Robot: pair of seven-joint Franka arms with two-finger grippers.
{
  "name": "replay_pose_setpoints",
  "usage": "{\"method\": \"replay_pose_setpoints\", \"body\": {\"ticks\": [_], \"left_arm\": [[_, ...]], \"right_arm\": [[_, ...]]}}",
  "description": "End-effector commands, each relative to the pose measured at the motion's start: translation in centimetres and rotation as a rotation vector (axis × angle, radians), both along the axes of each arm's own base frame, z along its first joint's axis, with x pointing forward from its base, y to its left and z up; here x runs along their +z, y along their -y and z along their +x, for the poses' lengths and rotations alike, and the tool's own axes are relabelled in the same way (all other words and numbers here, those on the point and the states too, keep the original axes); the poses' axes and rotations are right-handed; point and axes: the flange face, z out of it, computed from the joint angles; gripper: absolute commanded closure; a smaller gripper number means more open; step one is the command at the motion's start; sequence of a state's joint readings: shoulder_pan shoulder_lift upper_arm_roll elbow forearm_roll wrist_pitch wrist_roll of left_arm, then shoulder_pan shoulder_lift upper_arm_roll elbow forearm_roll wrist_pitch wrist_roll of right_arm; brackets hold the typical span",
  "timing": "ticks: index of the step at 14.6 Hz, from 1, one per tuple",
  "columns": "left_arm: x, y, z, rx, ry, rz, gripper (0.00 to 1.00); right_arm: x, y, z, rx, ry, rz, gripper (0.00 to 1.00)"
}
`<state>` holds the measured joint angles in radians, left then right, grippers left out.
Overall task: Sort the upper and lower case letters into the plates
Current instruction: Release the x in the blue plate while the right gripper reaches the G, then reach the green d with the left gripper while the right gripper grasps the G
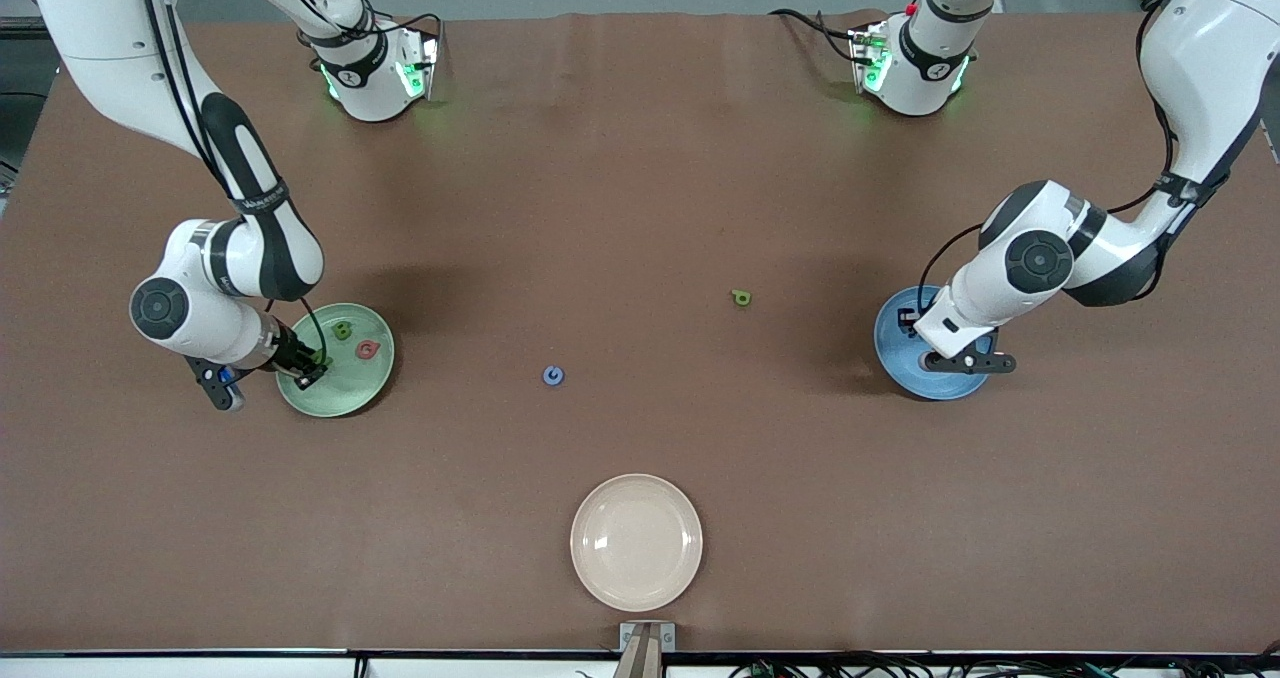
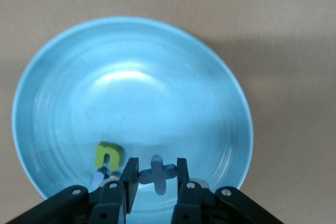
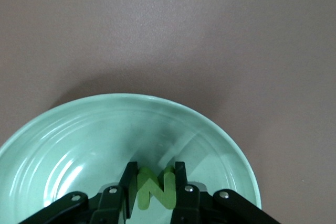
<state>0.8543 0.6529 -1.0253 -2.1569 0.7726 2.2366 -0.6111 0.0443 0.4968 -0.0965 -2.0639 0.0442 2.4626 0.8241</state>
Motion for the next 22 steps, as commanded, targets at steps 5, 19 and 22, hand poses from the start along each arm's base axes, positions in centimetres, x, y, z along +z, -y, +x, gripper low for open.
{"method": "replay_pose_setpoints", "body": {"ticks": [5, 19, 22], "left_arm": [[-1.1, 0.4, -1.9, -0.037, 0.006, -0.015, 0.85], [-2.0, 0.3, -1.9, -0.051, 0.023, -0.018, 0.71], [-1.8, 0.2, -1.6, -0.062, 0.028, -0.018, 0.13]], "right_arm": [[4.3, -1.4, 0.9, -0.021, -0.075, 0.016, 0.00], [3.7, -29.2, 2.4, -0.328, 0.098, 0.149, 0.02], [2.2, -32.4, 2.9, -0.383, 0.103, 0.136, 0.02]]}}
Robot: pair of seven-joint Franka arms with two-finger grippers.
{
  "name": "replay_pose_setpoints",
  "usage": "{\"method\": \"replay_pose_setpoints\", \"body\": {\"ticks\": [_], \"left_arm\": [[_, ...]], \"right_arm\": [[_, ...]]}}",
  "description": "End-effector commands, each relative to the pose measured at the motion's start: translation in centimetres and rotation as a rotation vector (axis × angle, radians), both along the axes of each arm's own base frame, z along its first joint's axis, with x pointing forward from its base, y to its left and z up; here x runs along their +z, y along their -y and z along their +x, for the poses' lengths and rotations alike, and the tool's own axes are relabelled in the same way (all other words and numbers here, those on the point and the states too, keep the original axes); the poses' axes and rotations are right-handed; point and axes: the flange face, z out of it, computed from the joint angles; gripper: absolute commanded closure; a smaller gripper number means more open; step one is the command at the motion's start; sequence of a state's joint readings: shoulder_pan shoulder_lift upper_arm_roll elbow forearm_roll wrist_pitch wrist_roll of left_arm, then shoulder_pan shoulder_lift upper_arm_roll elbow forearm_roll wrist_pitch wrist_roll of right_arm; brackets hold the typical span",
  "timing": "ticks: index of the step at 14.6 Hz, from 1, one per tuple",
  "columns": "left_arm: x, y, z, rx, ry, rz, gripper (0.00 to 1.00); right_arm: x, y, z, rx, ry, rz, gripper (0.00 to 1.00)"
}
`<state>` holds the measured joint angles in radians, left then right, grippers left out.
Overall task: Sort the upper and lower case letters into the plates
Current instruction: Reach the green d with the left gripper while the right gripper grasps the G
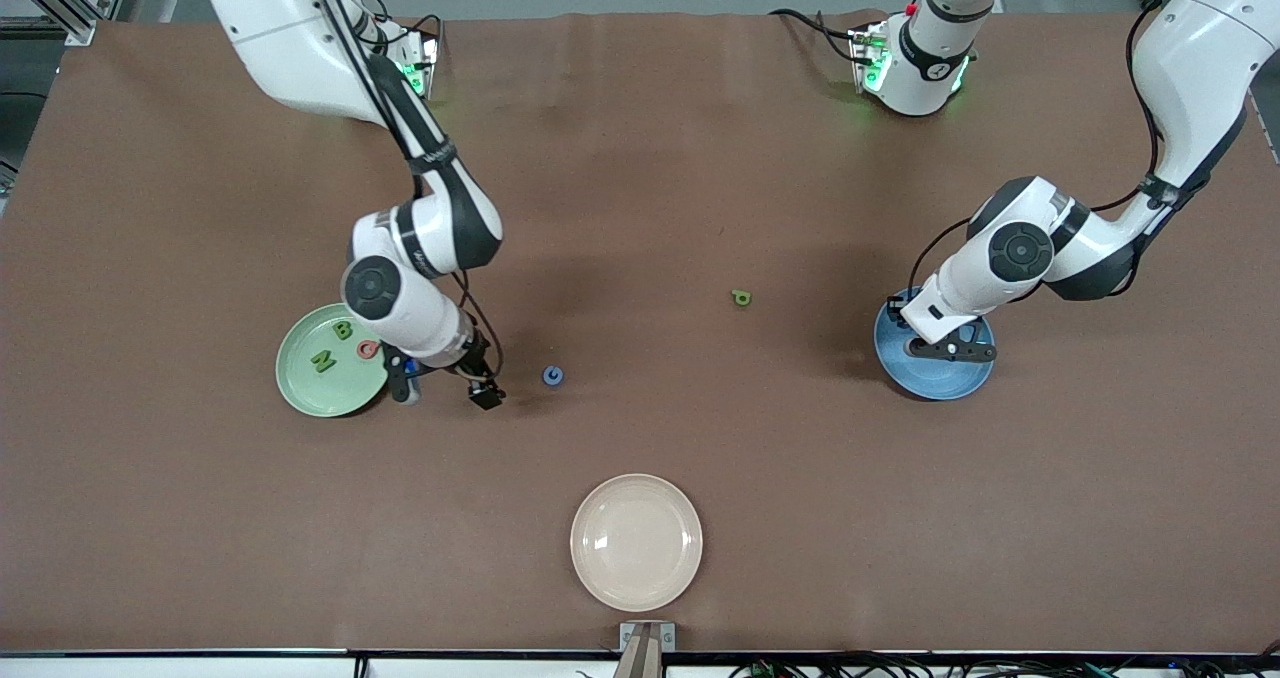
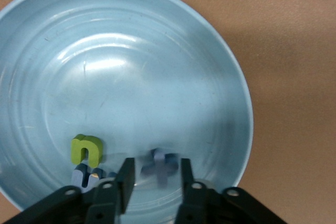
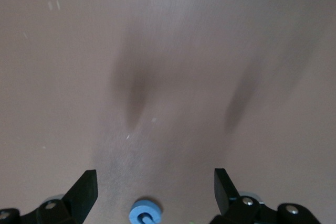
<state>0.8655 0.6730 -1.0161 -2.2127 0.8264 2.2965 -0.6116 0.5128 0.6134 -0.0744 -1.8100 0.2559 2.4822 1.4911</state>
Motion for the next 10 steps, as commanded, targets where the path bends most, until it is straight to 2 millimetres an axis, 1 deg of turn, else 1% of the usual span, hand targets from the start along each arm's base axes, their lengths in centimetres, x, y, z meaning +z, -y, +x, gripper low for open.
{"method": "replay_pose_setpoints", "body": {"ticks": [1, 2, 3, 4, 6, 7, 8, 9, 10], "left_arm": [[0.3, -0.2, 0.2, -0.012, 0.025, 0.002, 0.03], [0.5, -0.2, 0.4, -0.009, 0.032, 0.005, 0.01], [1.0, 0.0, 0.7, -0.006, 0.044, 0.006, 0.01], [1.9, 0.6, 1.2, -0.009, 0.058, 0.005, 0.01], [3.8, 2.6, 1.8, -0.023, 0.080, -0.015, 0.01], [4.8, 3.6, 2.0, -0.037, 0.085, -0.013, 0.01], [5.8, 5.3, 2.0, -0.033, 0.089, -0.018, 0.01], [6.2, 7.0, 1.7, -0.012, 0.081, -0.029, 0.01], [6.5, 8.7, 1.3, 0.002, 0.076, -0.039, 0.01]], "right_arm": [[-0.5, -1.7, 1.1, -0.054, 0.007, 0.002, 0.02], [-0.8, -2.3, 0.9, -0.076, 0.002, 0.000, 0.02], [-0.8, -3.0, 0.9, -0.097, 0.004, -0.001, 0.02], [-1.2, -3.7, 0.7, -0.095, 0.005, -0.016, 0.03], [-1.9, -4.5, 0.6, -0.099, 0.011, -0.042, 0.05], [-2.4, -5.3, 0.6, -0.106, 0.013, -0.048, 0.06], [-2.6, -5.7, 0.6, -0.107, 0.014, -0.047, 0.07], [-2.9, -5.9, 0.5, -0.105, 0.012, -0.049, 0.09], [-3.0, -6.2, 0.4, -0.101, 0.012, -0.049, 0.13]]}}
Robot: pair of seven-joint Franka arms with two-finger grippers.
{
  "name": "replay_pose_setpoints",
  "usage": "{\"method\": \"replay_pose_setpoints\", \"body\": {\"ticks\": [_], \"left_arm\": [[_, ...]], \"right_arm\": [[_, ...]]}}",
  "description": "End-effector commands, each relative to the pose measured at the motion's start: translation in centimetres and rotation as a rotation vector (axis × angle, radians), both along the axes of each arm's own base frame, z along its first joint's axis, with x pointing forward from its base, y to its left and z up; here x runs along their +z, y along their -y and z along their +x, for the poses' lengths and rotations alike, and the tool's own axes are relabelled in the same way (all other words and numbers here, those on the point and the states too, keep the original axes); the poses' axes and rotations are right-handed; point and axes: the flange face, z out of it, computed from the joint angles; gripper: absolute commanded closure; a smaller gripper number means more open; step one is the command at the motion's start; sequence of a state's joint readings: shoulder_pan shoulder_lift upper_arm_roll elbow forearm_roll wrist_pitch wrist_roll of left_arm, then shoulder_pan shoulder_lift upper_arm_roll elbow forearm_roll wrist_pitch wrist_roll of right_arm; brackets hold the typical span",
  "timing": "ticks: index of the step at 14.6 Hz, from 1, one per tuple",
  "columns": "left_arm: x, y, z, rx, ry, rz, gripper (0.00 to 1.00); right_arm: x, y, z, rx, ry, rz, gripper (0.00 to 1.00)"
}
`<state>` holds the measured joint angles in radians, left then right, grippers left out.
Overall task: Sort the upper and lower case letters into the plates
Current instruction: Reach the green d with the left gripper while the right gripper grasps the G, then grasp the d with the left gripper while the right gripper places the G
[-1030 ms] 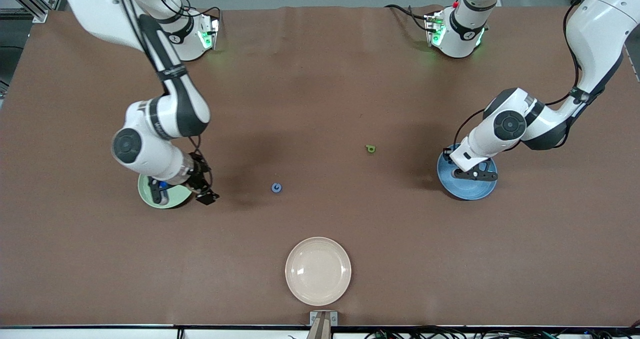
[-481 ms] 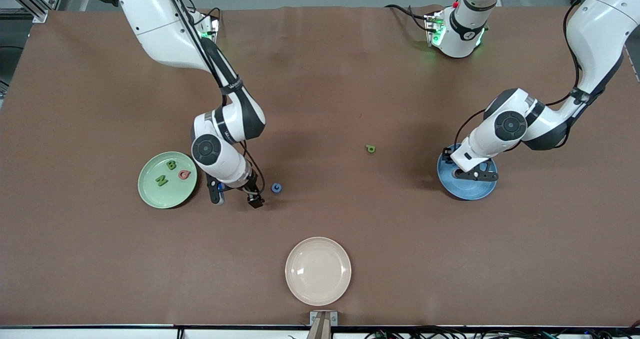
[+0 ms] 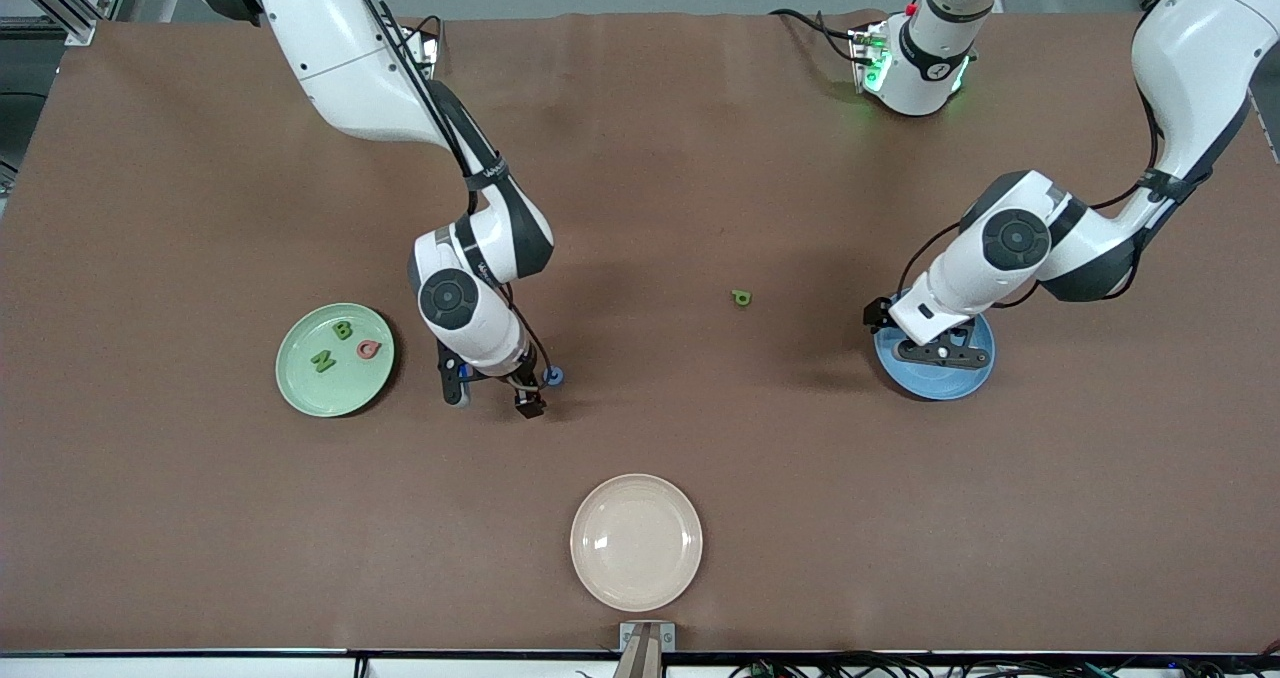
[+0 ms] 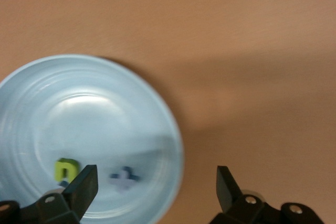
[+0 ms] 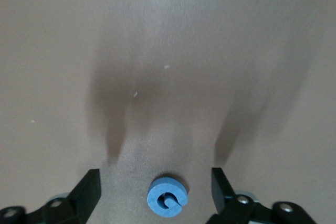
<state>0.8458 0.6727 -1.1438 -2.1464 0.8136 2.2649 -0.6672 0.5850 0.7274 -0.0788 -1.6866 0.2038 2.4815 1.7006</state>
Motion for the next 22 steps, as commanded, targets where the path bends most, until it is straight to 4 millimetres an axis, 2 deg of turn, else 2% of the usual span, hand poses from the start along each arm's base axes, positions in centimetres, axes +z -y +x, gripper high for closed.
{"method": "replay_pose_setpoints", "body": {"ticks": [1, 4, 5, 7, 8, 10, 11, 13, 14, 15, 17, 18, 20, 21, 22], "left_arm": [[1.2, 5.0, -1.0, 0.019, -0.013, -0.005, 0.01], [1.7, 13.0, -3.4, 0.018, -0.004, -0.014, 0.01], [1.6, 14.8, -4.2, 0.019, -0.002, -0.012, 0.01], [0.9, 17.6, -5.6, 0.004, -0.004, -0.007, 0.01], [0.3, 18.9, -6.2, 0.000, -0.013, -0.007, 0.01], [-1.5, 20.4, -7.4, -0.011, -0.027, 0.017, 0.01], [-2.5, 21.0, -7.8, -0.022, -0.026, 0.026, 0.01], [-3.7, 22.1, -8.6, -0.035, -0.020, 0.020, 0.01], [-4.4, 22.4, -8.9, -0.031, -0.021, 0.019, 0.02], [-5.3, 22.8, -9.3, -0.032, -0.025, 0.017, 0.05], [-6.2, 23.0, -9.5, -0.030, -0.019, 0.018, 0.13], [-6.4, 23.1, -9.7, -0.033, -0.020, 0.022, 0.17], [-6.7, 23.0, -9.8, -0.033, -0.027, 0.022, 0.26], [-6.9, 23.0, -9.8, -0.039, -0.026, 0.022, 0.31], [-6.9, 23.0, -9.8, -0.038, -0.025, 0.021, 0.35]], "right_arm": [[-0.5, -1.1, 0.1, 0.000, 0.009, -0.020, 0.20], [-0.5, -1.9, -0.3, 0.012, 0.007, -0.019, 0.41], [-0.5, -2.0, -0.4, 0.015, 0.007, -0.019, 0.51], [-0.6, -2.1, -0.5, 0.013, 0.002, -0.019, 0.69], [-0.6, -2.1, -0.5, 0.010, 0.002, -0.019, 0.74], [-0.7, -2.1, -0.6, 0.008, -0.002, -0.022, 1.00], [-0.6, -1.8, -0.5, 0.011, -0.004, -0.024, 1.00], [0.2, 0.0, 0.3, 0.021, -0.039, -0.045, 1.00], [1.1, 1.8, 1.1, 0.042, -0.065, -0.059, 1.00], [3.6, 3.9, 1.9, 0.081, -0.092, -0.059, 1.00], [7.3, 9.0, 3.1, 0.152, -0.147, -0.054, 1.00], [8.2, 11.0, 3.4, 0.185, -0.161, -0.048, 1.00], [7.8, 15.4, 3.4, 0.261, -0.186, -0.048, 1.00], [6.9, 18.7, 3.6, 0.296, -0.201, -0.055, 1.00], [6.3, 20.9, 3.6, 0.328, -0.211, -0.061, 1.00]]}}
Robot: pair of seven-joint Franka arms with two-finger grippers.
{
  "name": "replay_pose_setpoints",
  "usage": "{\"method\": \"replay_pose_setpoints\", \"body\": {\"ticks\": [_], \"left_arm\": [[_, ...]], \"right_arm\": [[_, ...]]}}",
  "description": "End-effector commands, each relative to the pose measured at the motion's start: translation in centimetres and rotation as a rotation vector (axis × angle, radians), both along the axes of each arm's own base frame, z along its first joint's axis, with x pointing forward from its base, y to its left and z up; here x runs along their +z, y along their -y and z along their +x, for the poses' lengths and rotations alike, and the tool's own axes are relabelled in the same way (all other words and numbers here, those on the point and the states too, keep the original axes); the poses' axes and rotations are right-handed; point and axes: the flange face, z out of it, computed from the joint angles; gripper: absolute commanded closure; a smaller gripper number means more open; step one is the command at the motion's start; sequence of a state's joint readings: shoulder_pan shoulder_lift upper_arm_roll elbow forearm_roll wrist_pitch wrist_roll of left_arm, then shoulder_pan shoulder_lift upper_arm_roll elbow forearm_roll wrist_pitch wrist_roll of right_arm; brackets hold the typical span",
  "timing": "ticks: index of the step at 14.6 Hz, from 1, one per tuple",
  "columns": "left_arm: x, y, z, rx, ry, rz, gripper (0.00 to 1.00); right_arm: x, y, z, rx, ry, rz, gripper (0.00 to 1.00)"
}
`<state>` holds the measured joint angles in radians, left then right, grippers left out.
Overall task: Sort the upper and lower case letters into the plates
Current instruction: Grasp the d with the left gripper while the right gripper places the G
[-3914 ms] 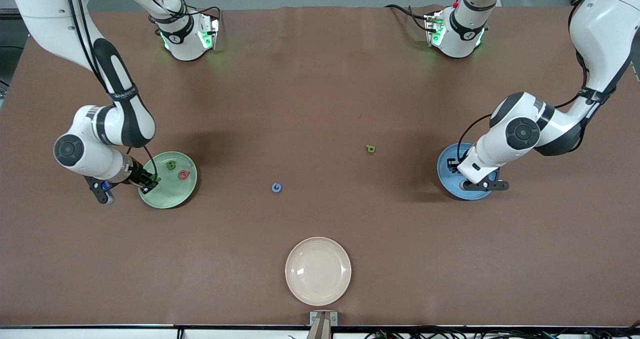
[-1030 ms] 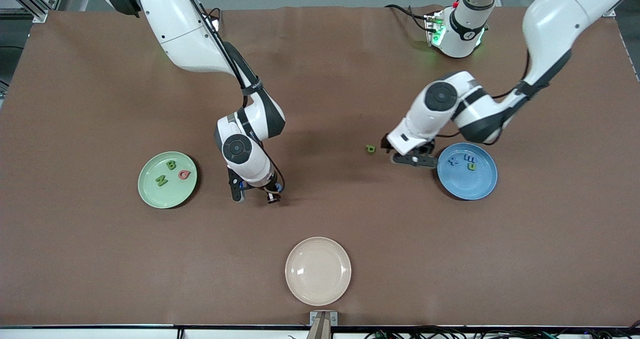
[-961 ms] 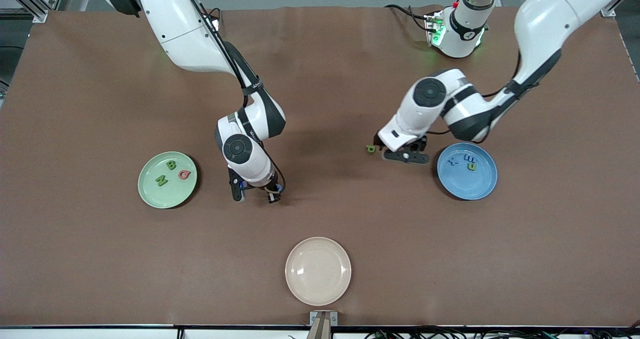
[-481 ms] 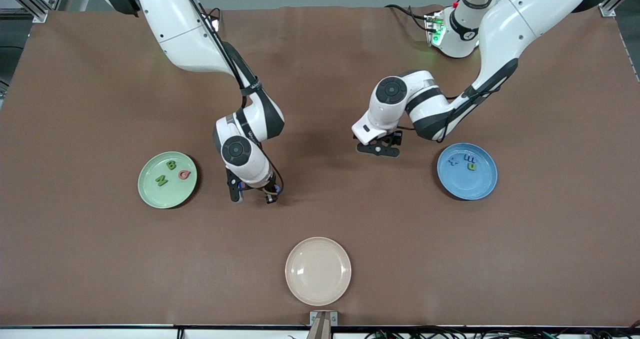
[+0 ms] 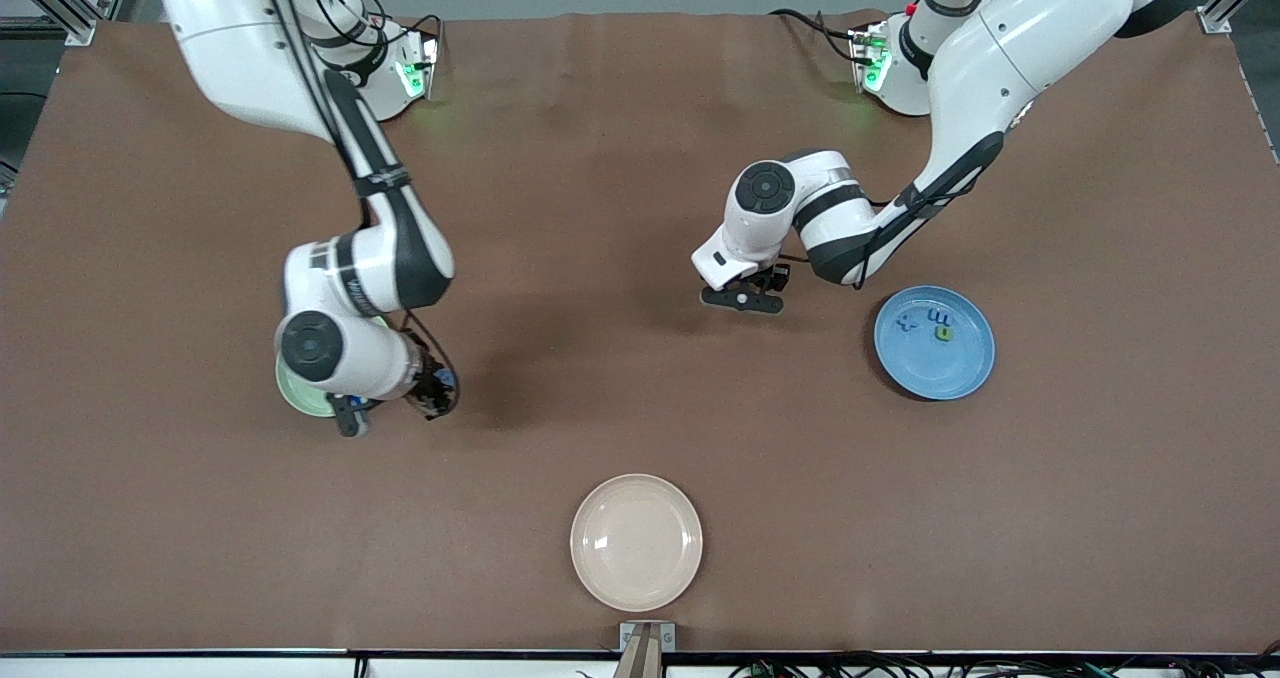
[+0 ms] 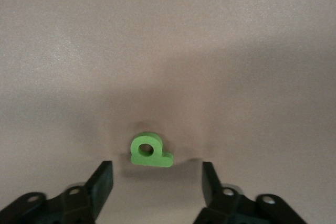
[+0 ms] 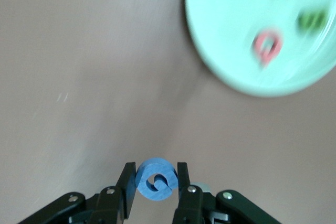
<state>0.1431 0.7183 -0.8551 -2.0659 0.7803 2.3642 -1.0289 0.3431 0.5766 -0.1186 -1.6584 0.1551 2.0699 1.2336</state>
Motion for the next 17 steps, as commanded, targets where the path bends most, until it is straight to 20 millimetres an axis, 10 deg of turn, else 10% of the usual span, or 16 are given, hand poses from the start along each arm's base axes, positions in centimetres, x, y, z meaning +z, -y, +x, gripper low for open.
{"method": "replay_pose_setpoints", "body": {"ticks": [1, 12, 17], "left_arm": [[-0.1, 0.3, 0.3, 0.011, 0.006, -0.010, 0.39], [-0.9, 0.0, 0.9, -0.002, 0.029, -0.014, 0.51], [-0.8, 0.1, 0.9, -0.002, 0.031, -0.014, 0.83]], "right_arm": [[-2.3, 5.7, -1.0, 0.068, -0.038, -0.009, 1.00], [-5.8, 13.1, -2.3, 0.105, -0.031, -0.084, 1.00], [-6.3, 13.1, -2.4, 0.105, -0.009, -0.084, 0.98]]}}
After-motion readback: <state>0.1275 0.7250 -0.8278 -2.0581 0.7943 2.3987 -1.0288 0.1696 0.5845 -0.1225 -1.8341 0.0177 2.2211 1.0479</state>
